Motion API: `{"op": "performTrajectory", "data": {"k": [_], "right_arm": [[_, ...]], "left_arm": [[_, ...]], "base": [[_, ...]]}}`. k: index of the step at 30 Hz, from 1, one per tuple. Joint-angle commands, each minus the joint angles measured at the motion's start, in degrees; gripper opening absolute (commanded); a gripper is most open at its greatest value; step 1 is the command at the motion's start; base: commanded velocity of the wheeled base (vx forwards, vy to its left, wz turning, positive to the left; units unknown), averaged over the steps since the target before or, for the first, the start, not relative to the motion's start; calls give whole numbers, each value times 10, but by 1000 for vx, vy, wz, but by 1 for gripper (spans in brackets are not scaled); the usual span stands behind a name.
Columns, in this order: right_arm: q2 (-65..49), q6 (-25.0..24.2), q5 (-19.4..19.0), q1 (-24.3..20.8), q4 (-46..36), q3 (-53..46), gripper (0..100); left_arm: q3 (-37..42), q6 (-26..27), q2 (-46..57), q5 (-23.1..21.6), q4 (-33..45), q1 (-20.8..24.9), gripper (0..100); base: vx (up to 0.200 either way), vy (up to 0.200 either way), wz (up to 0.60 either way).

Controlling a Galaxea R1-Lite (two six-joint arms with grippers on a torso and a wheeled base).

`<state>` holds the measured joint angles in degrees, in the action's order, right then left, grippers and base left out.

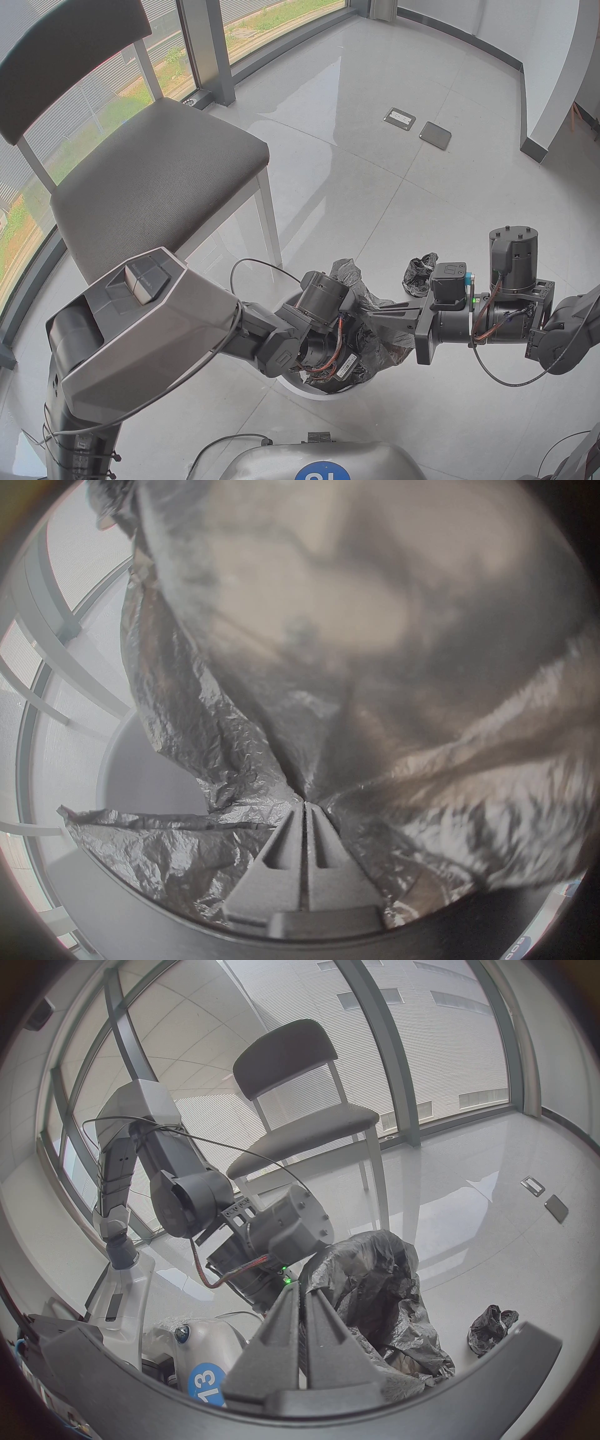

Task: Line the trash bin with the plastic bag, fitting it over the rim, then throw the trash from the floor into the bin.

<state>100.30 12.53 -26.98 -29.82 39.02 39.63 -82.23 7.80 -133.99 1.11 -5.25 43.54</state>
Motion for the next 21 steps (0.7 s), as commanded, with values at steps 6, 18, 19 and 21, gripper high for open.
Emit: {"op": "performTrajectory", "data": {"k": [6,18,19,21], "right_arm": [[-3,0,0,-5,-2,-3,0],[2,-1,0,0,-4,-7,0],[2,-1,0,1,-5,-7,0],[2,-1,0,5,-5,-7,0]], "left_arm": [[4,-4,-1,4,-4,3,0],[27,-57,18,6,-2,-22,0],[28,-60,27,6,-2,-23,0],[33,-60,44,7,0,-25,0]], "base": [[0,0,0],[0,0,0],[0,0,0],[0,0,0]]}}
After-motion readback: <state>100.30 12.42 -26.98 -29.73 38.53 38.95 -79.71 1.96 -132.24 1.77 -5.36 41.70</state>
